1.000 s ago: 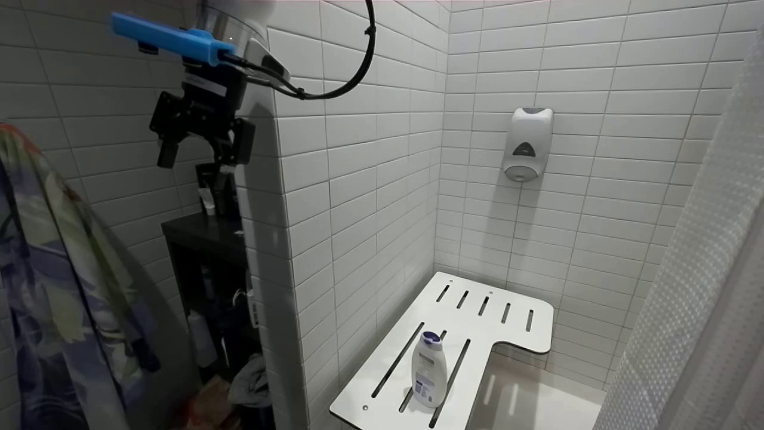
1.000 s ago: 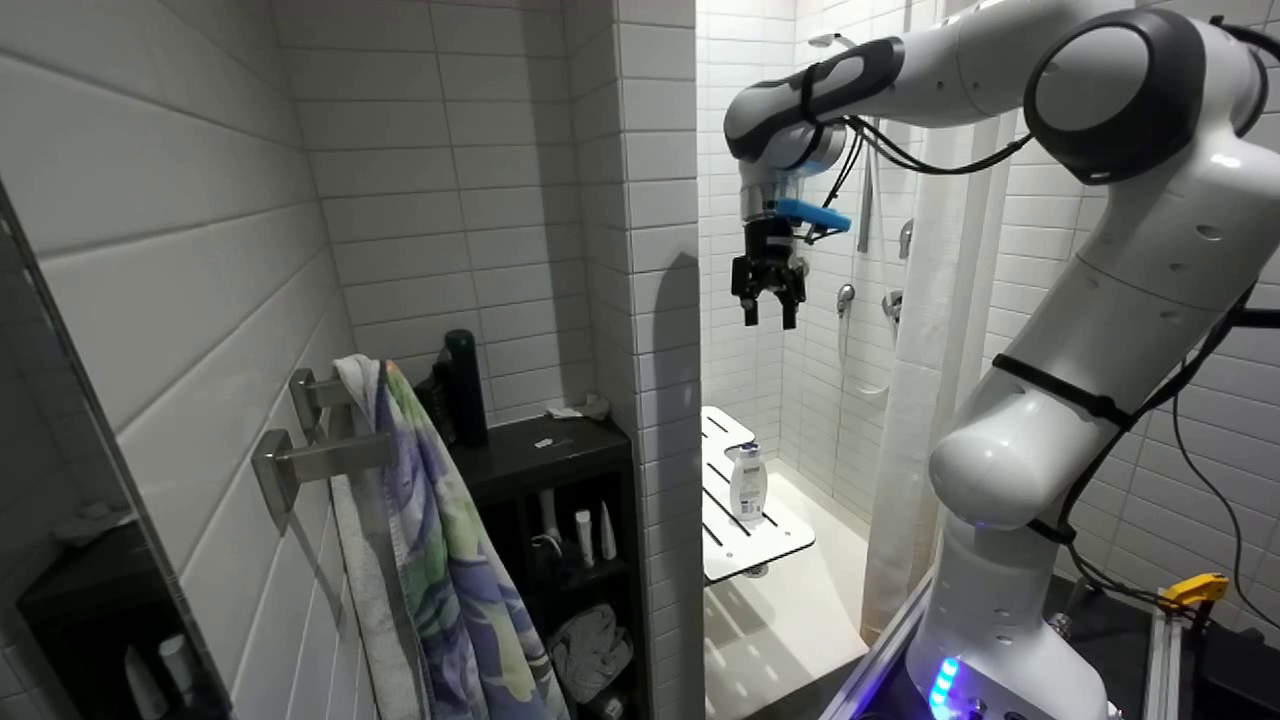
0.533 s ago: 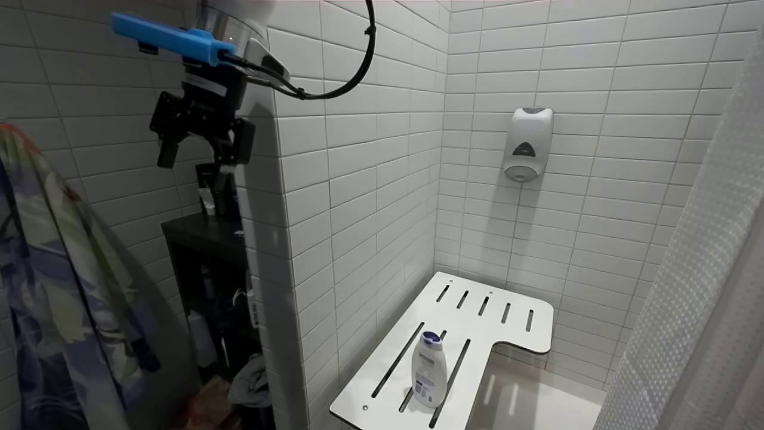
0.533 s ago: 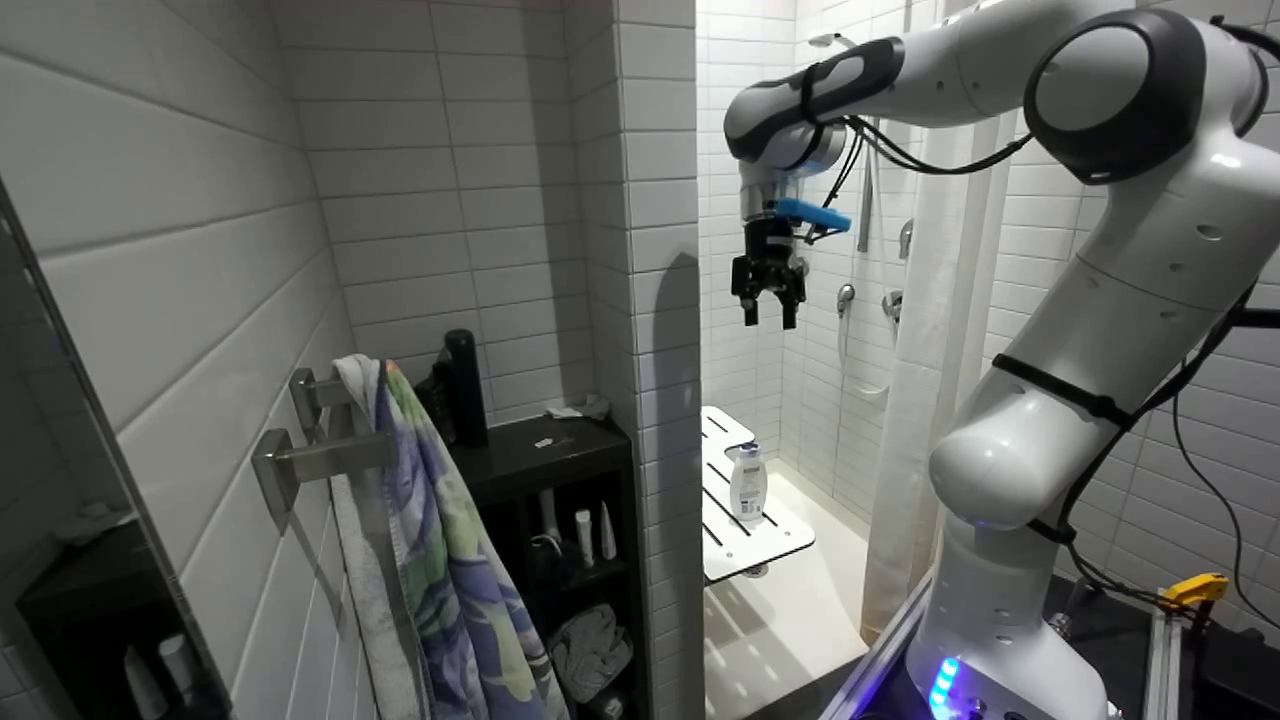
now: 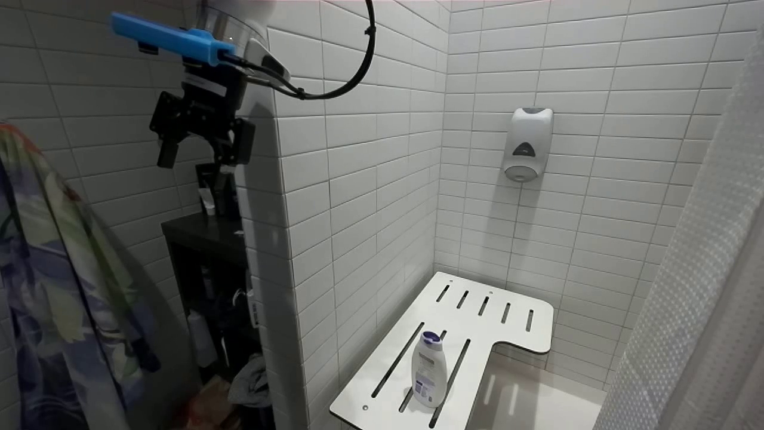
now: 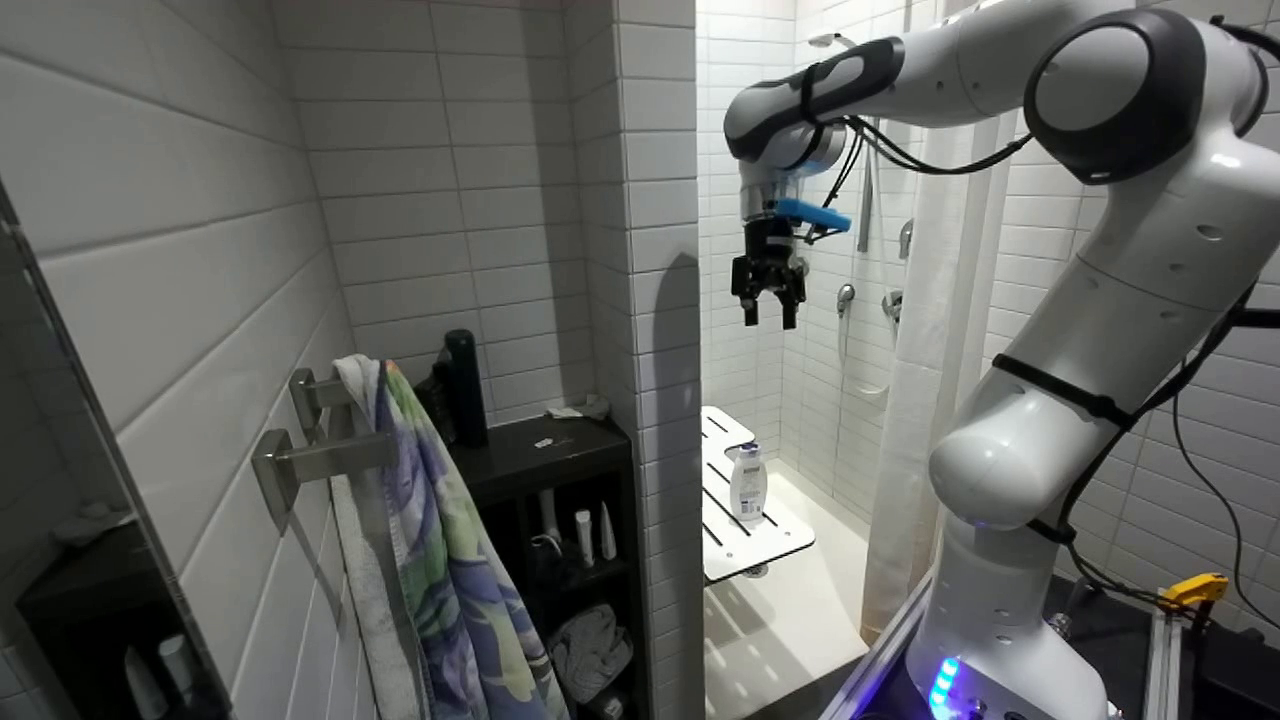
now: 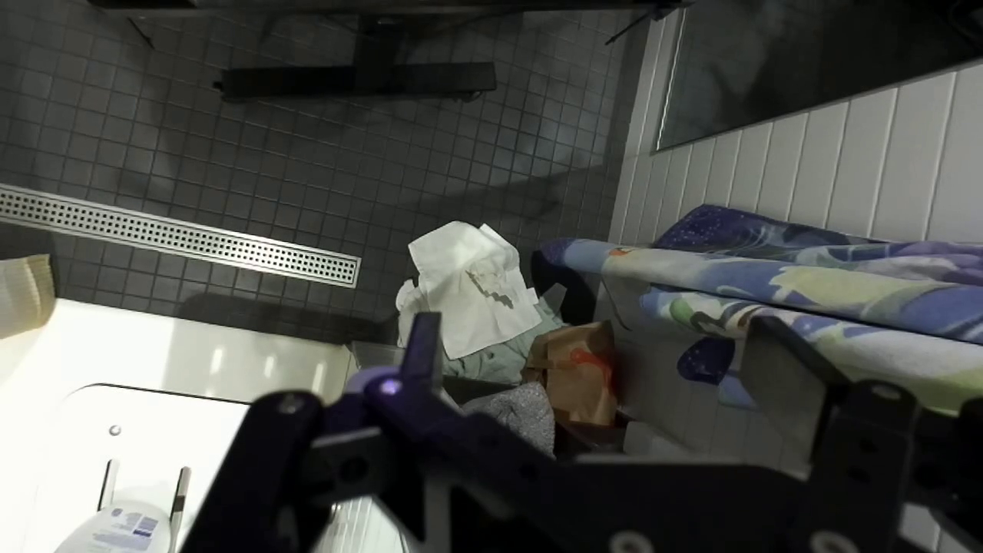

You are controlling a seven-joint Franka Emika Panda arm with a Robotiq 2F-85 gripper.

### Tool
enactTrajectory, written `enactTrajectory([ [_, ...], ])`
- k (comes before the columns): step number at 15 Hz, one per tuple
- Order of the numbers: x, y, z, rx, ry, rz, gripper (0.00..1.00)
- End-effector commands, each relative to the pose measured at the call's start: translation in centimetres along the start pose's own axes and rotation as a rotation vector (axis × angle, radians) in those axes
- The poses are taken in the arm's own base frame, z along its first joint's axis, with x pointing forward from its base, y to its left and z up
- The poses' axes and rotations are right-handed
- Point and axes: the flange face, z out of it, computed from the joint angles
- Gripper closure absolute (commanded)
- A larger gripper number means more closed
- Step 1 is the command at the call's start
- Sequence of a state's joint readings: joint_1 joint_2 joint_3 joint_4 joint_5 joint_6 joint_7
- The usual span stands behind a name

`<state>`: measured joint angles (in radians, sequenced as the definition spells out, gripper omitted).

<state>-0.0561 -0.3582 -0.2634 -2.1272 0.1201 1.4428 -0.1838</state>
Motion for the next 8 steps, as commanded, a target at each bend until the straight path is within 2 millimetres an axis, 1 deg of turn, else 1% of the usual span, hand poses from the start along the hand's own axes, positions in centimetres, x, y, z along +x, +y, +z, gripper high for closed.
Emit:
enactTrajectory([
  [1, 0.1, -0.6, 0.5, -0.015, -0.028, -0.026, 0.0],
  [3, 0.1, -1.8, 1.7, -0.029, -0.07, -0.071, 0.0],
  [8, 0.1, -5.5, 5.8, -0.078, -0.181, -0.173, 0.0],
])
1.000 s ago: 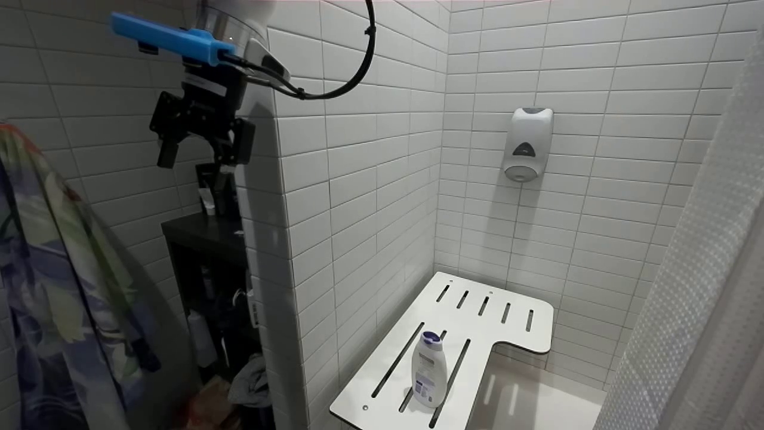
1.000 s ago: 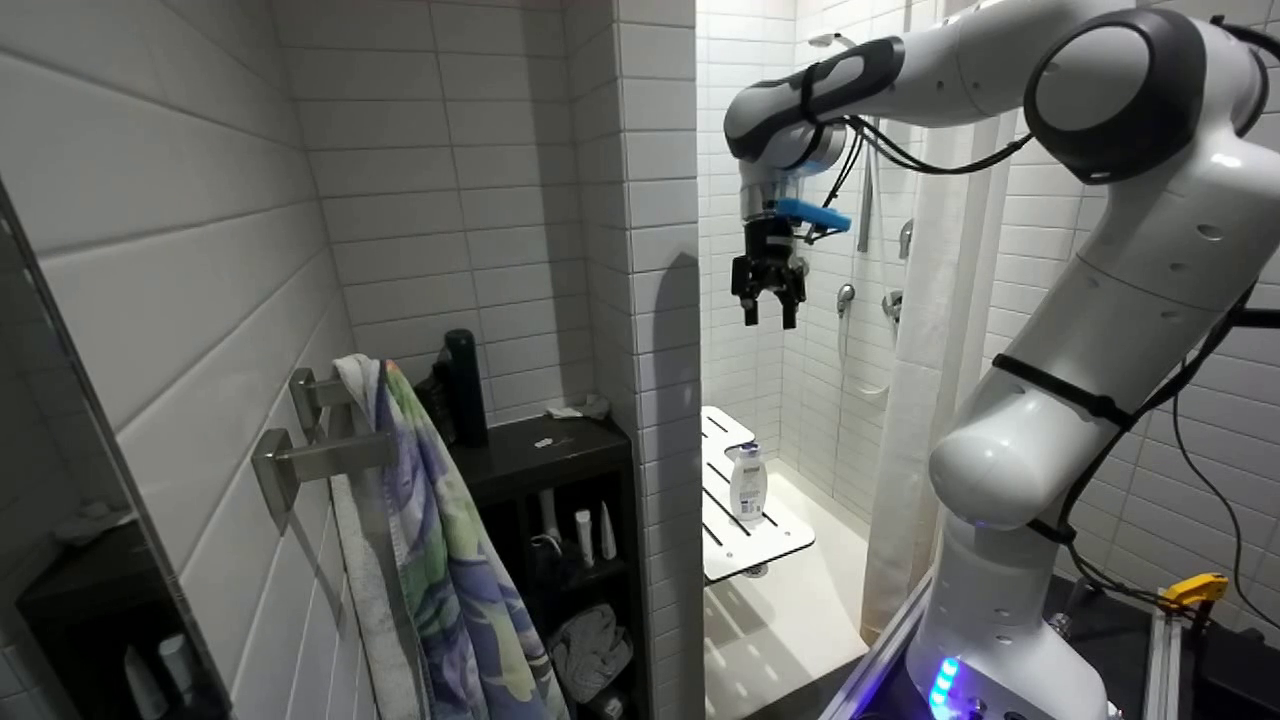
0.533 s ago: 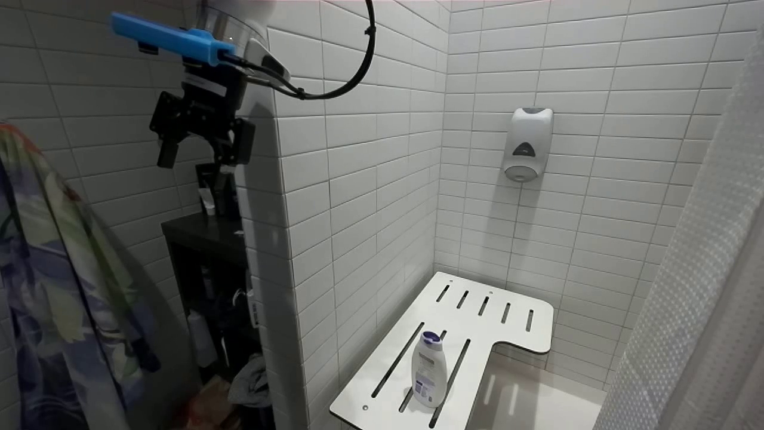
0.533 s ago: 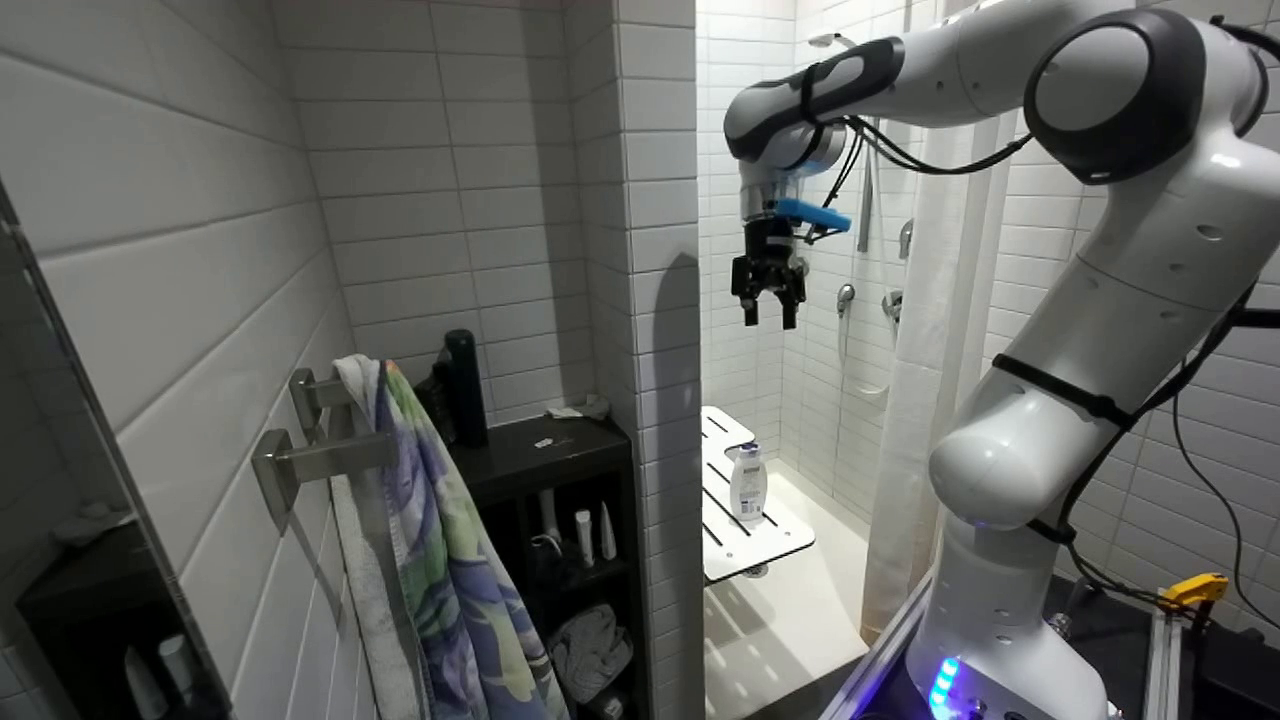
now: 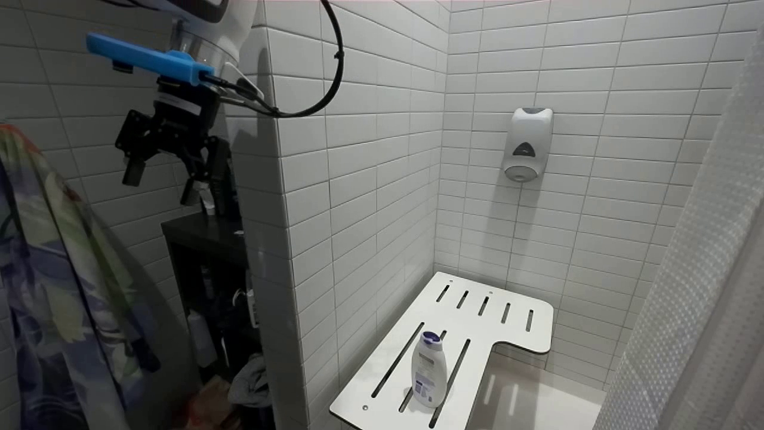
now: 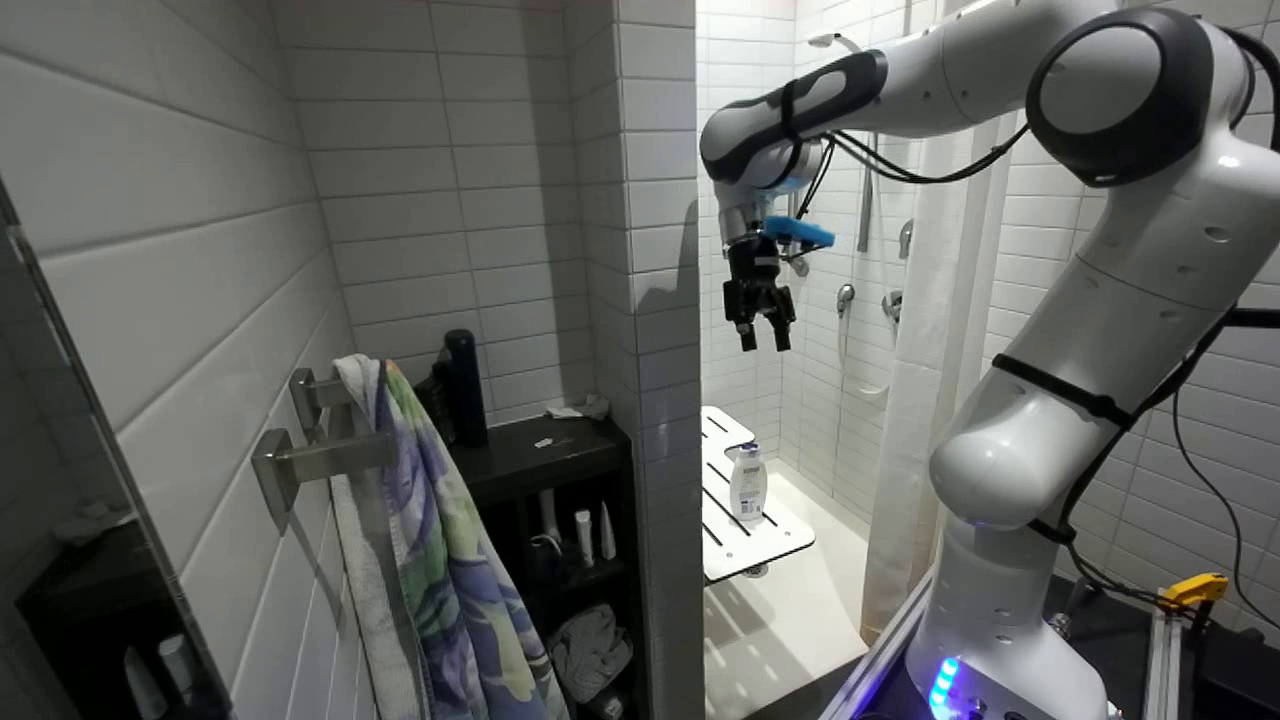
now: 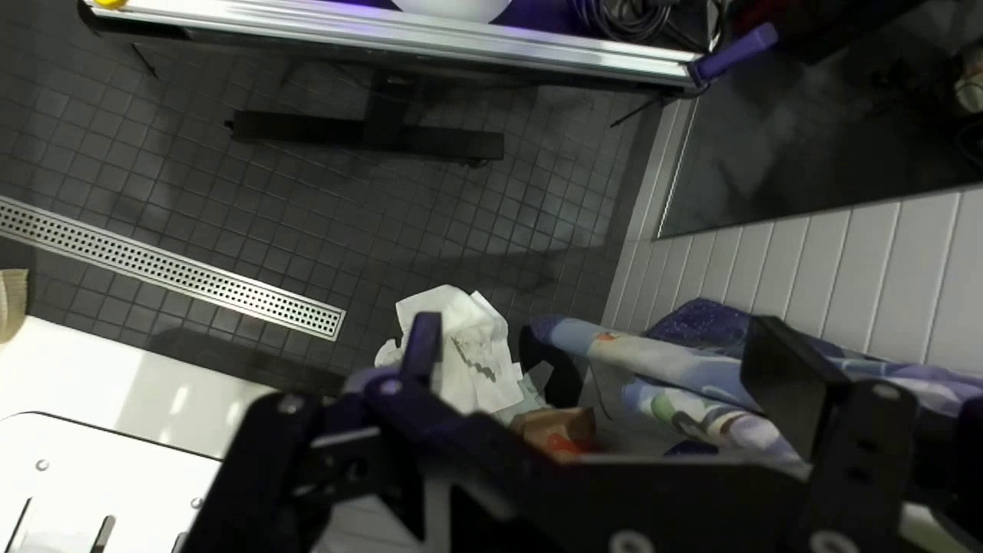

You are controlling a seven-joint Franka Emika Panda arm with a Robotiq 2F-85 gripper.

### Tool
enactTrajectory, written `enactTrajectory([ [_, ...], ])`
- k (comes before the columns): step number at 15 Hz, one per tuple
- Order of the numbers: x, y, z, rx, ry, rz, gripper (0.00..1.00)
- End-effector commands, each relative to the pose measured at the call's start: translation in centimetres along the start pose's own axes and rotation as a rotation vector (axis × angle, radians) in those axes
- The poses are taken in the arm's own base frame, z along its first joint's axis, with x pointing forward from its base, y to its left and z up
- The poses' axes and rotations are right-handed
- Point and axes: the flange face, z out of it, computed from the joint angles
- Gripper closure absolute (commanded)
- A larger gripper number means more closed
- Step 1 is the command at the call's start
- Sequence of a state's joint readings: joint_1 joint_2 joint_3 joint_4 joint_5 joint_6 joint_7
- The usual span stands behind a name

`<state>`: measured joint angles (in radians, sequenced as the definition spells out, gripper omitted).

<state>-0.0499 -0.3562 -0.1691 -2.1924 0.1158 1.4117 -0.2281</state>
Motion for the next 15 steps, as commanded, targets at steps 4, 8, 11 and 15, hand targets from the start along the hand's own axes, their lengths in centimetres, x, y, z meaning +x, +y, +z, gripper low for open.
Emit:
enactTrajectory([
  [4, 1.0, -4.9, 4.9, -0.086, -0.152, -0.115, 0.0],
  [8, 1.9, -9.5, 9.1, -0.164, -0.269, -0.216, 0.0],
  [11, 3.0, -14.7, 13.3, -0.237, -0.338, -0.346, 0.0],
  [15, 4.3, -22.8, 18.1, -0.384, -0.34, -0.528, 0.0],
])
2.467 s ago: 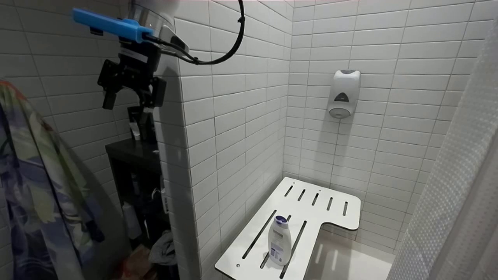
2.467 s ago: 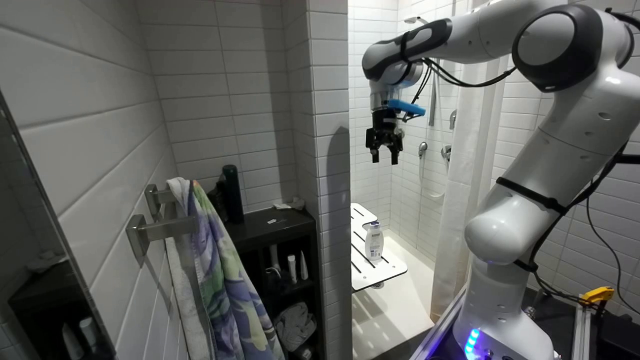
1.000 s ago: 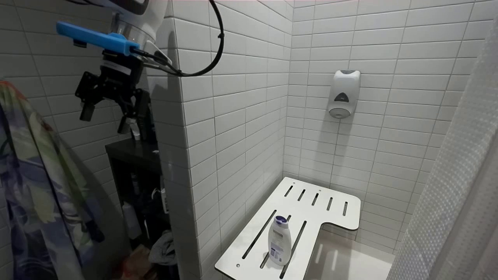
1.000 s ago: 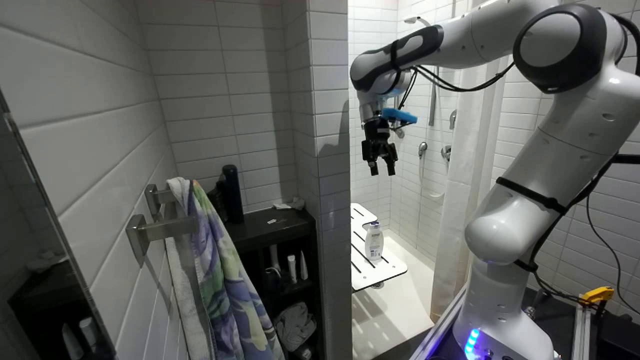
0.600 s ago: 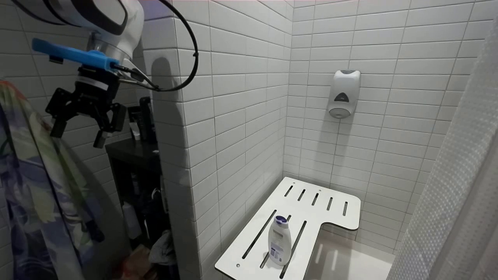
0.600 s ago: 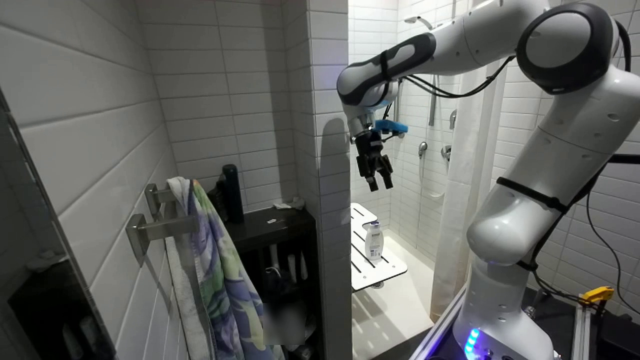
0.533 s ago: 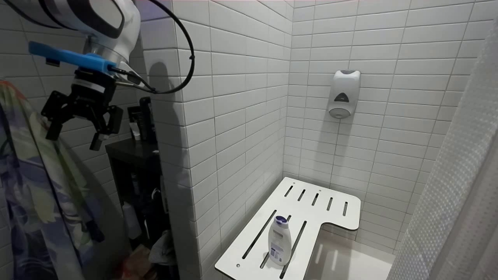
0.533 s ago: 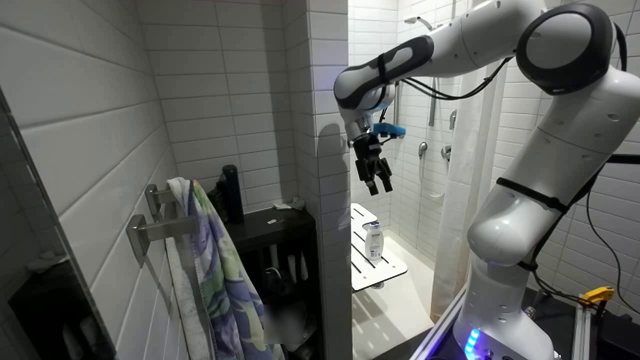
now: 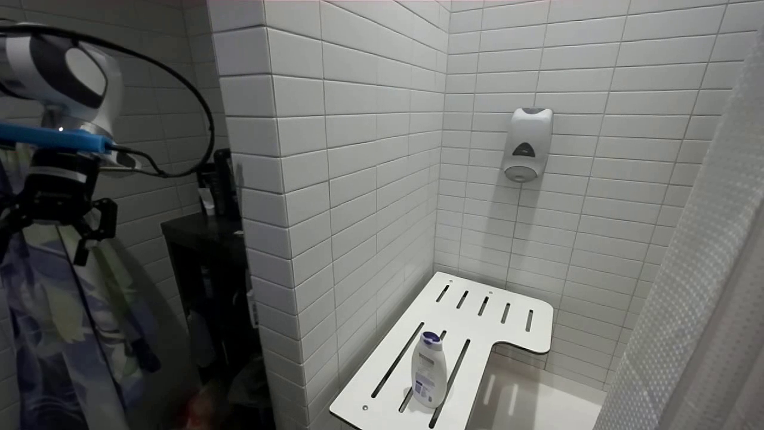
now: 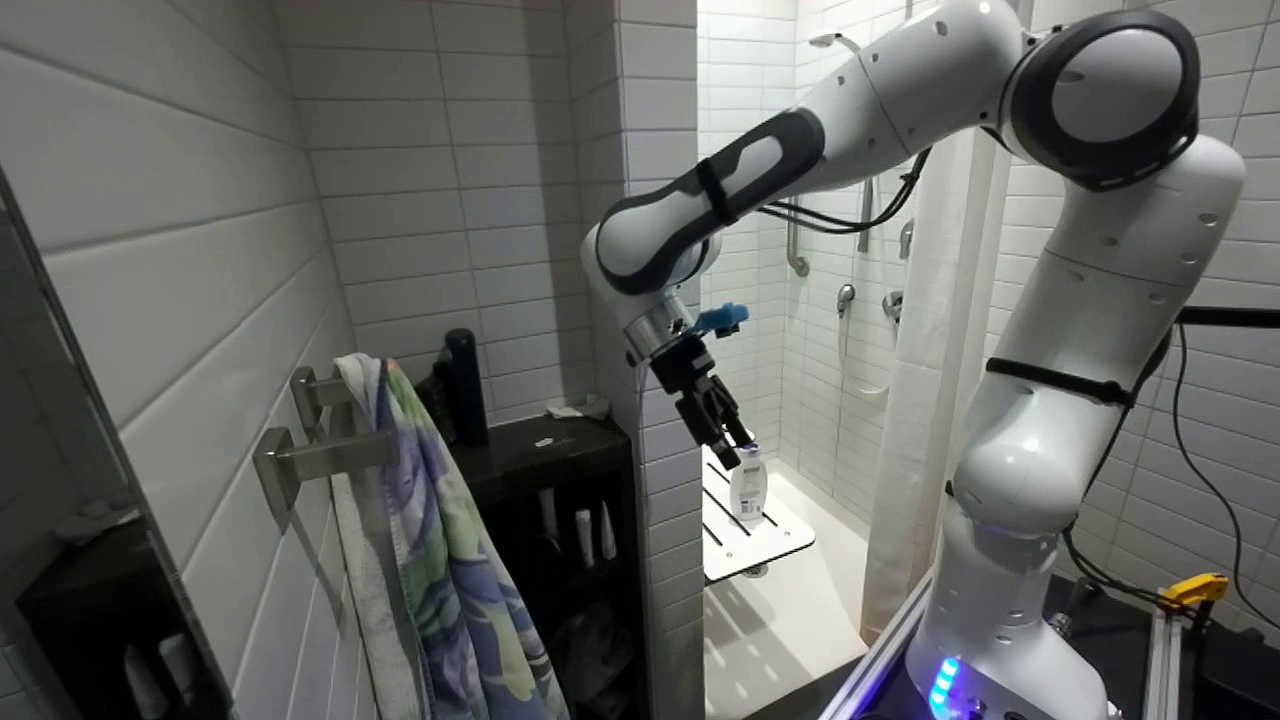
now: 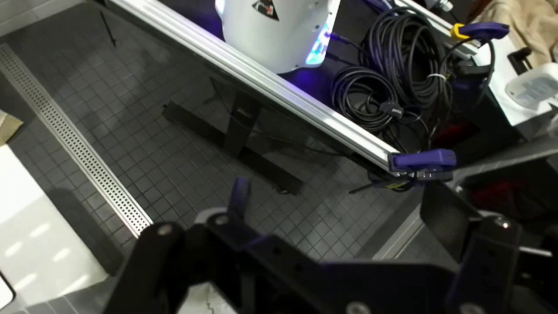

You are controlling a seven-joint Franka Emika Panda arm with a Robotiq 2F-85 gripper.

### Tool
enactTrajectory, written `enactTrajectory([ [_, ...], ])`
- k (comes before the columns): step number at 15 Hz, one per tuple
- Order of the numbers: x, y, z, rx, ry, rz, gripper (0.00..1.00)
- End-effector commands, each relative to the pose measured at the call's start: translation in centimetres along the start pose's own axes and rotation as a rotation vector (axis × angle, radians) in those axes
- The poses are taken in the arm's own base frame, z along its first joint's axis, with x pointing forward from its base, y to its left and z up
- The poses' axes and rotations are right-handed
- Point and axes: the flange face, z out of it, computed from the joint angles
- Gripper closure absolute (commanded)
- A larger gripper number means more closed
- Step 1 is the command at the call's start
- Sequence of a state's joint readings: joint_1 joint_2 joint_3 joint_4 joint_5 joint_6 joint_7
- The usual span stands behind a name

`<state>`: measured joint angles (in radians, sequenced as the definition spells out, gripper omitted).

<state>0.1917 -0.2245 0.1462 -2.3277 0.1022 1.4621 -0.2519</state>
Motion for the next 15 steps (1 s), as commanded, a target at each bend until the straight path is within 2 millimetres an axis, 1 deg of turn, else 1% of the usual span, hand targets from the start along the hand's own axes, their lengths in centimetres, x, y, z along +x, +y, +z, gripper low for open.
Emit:
enactTrajectory([
  [1, 4.0, -5.4, -0.1, -0.164, 0.016, -0.123, 0.0],
  [2, 4.4, -6.6, -0.7, -0.22, 0.045, -0.146, 0.0],
  [3, 4.5, -7.2, -1.0, -0.268, 0.046, -0.178, 0.0],
  [4, 4.2, -6.4, 0.4, -0.198, 0.025, -0.143, 0.0],
  [5, 4.4, -7.3, 0.0, -0.233, 0.032, -0.162, 0.0],
  [7, 4.5, -7.8, -0.5, -0.252, 0.04, -0.173, 0.0],
  [8, 4.2, -7.8, -0.7, -0.239, 0.083, -0.258, 0.0],
  [9, 4.1, -8.1, -1.1, -0.271, 0.16, -0.287, 0.0],
  [11, 4.3, -8.8, -1.1, -0.302, 0.24, -0.337, 0.0],
  [15, 5.3, -10.6, 0.4, -0.371, 0.386, -0.474, 0.0],
])
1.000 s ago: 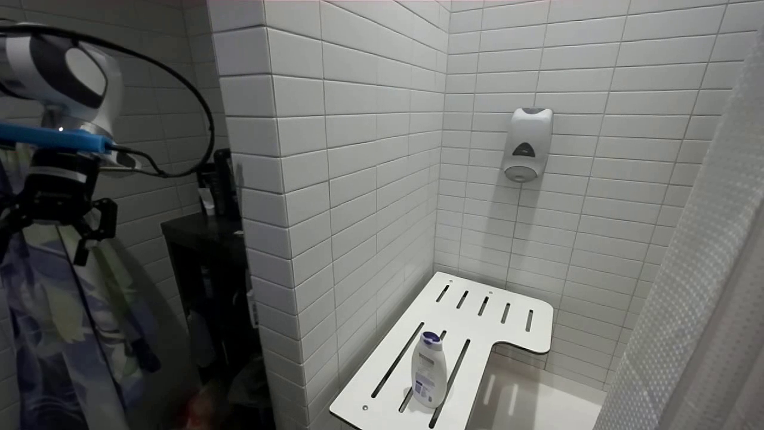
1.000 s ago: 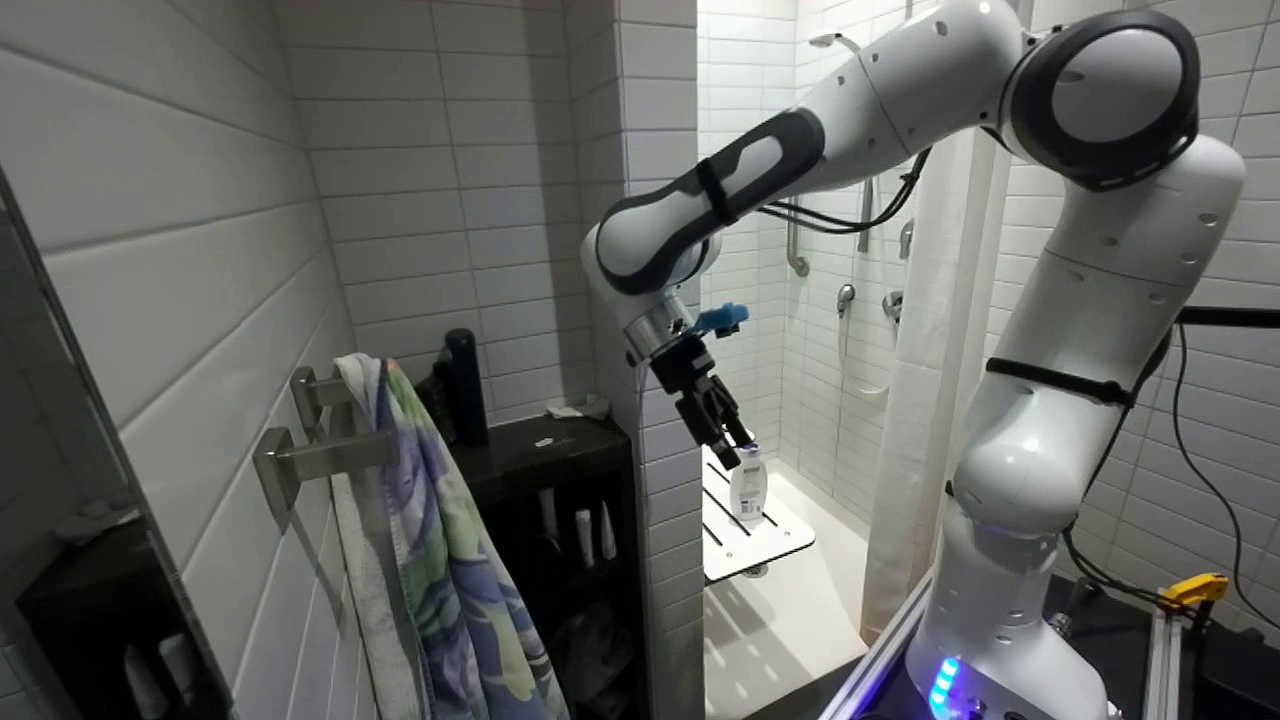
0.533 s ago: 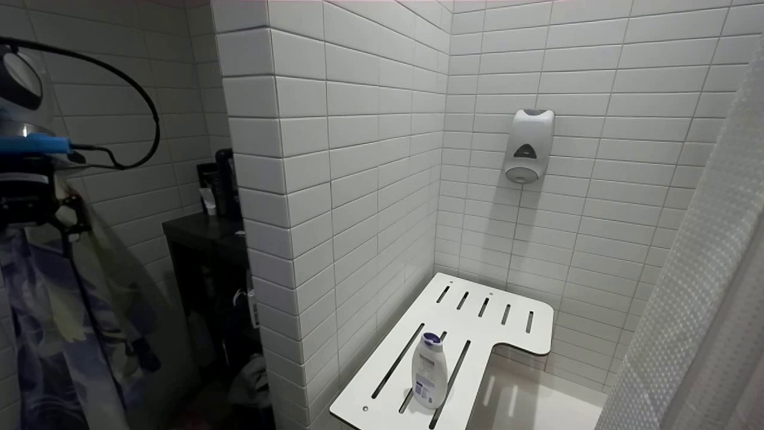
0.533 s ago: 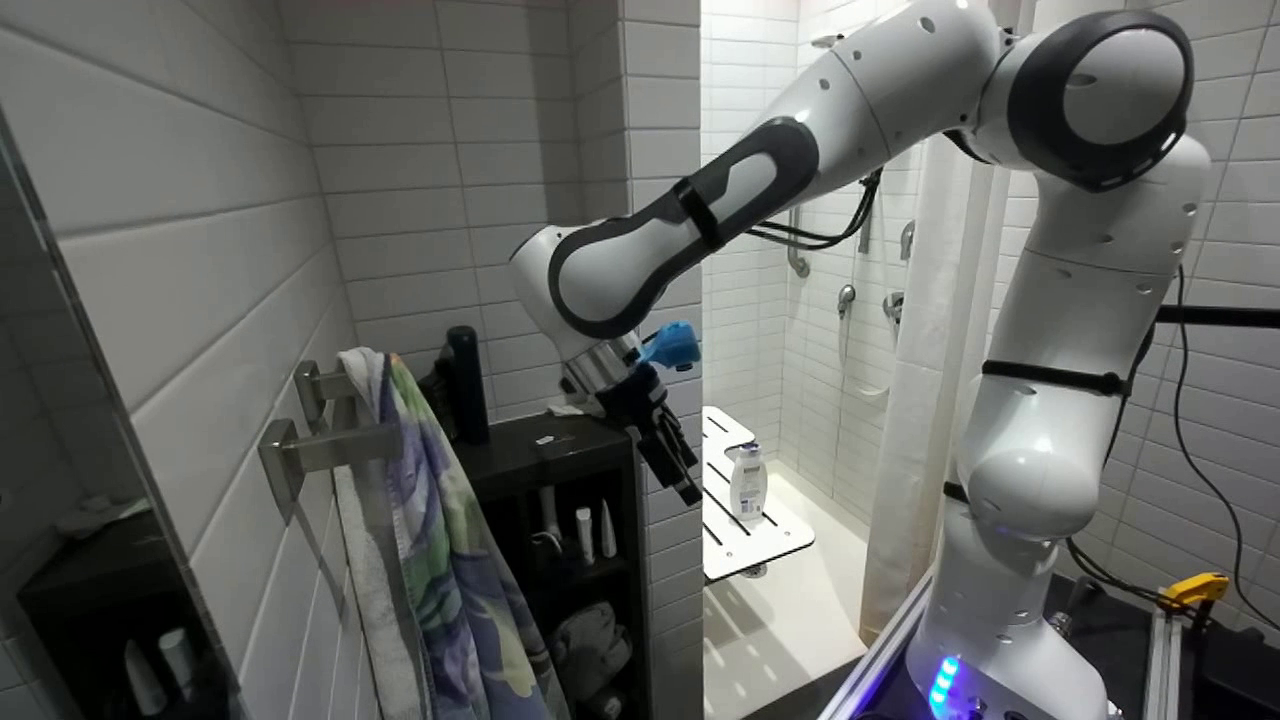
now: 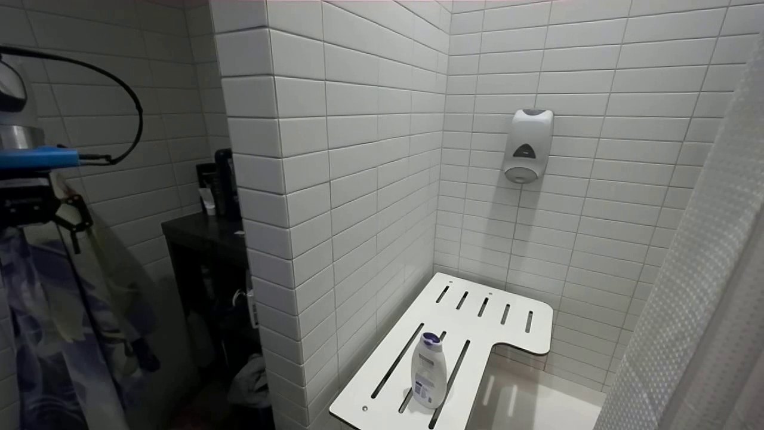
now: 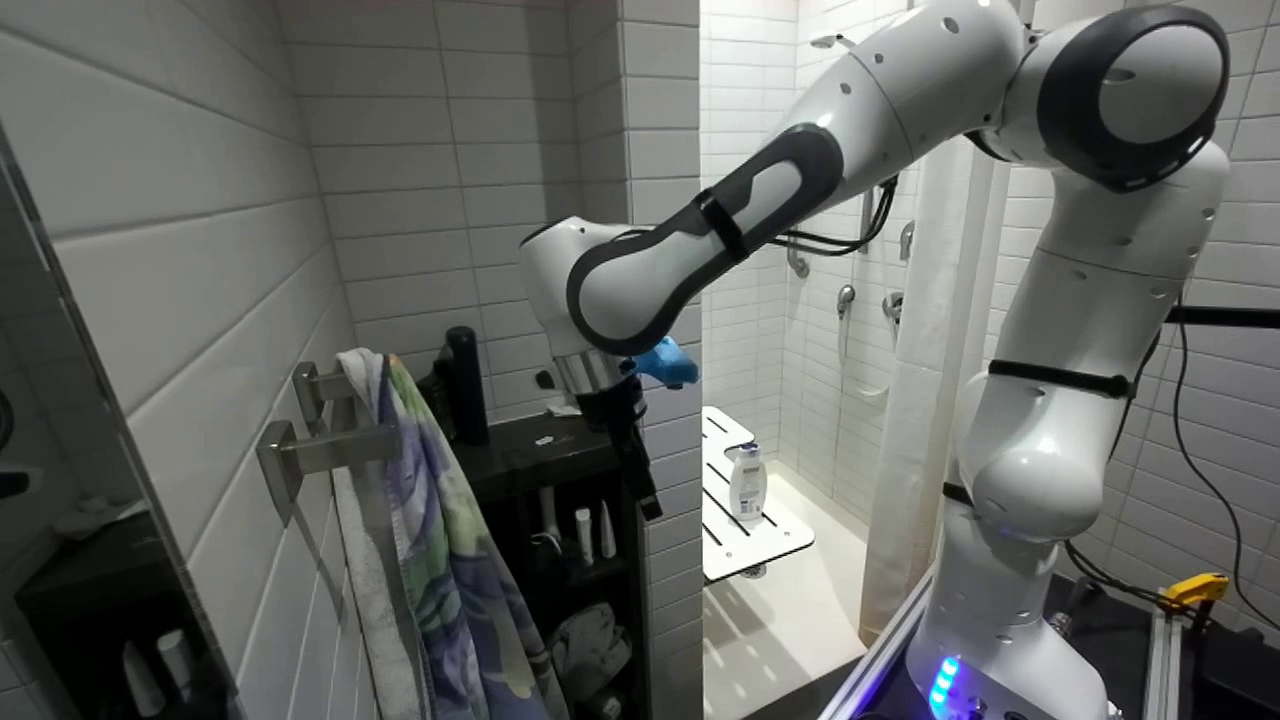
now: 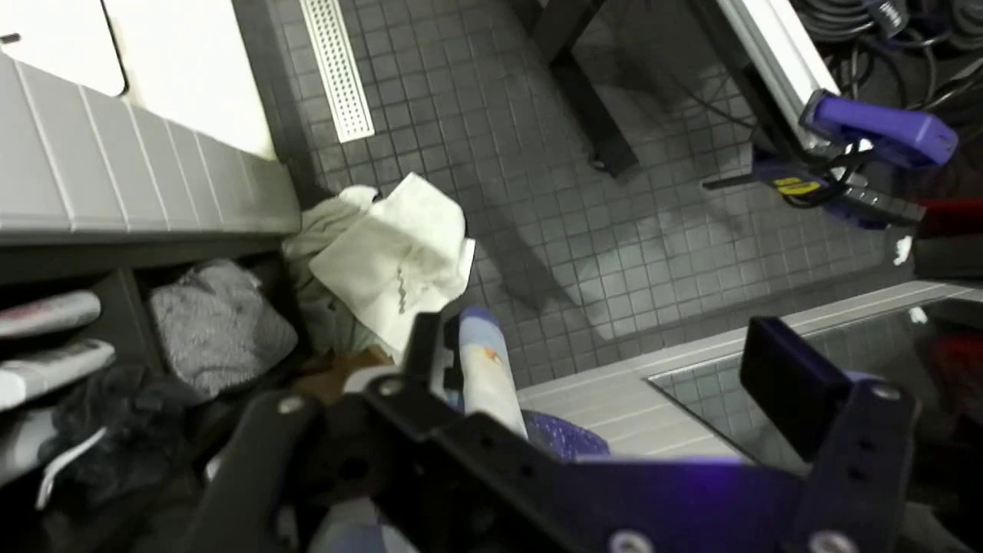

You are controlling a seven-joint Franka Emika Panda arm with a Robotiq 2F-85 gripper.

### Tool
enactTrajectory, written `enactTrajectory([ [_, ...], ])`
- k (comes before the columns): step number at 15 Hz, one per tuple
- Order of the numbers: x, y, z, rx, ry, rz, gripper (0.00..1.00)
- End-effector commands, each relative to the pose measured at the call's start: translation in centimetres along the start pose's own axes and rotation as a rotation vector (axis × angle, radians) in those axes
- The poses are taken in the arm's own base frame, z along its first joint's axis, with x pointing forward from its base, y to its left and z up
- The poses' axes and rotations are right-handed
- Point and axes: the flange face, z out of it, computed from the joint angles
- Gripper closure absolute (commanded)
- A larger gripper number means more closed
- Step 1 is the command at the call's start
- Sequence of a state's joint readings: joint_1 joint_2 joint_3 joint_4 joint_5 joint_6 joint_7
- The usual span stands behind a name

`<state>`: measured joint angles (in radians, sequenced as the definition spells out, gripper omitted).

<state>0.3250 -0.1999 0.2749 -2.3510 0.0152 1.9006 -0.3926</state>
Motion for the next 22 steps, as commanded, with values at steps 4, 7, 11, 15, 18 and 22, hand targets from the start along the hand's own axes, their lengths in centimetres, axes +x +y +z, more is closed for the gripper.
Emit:
enactTrajectory([
  [4, 1.1, -4.0, 0.9, -0.117, 0.241, -0.236, 0.0],
  [7, 2.3, -4.8, -0.8, -0.166, 0.364, -0.331, 0.0],
  [11, 3.2, -5.5, -4.9, -0.254, 0.539, -0.428, 0.0],
  [15, 3.1, -5.9, -8.2, -0.317, 0.662, -0.494, 0.0],
  [18, 3.6, -6.0, -9.4, -0.312, 0.733, -0.532, 0.0],
  [22, 4.7, -5.0, -10.5, -0.394, 0.767, -0.514, 0.0],
])
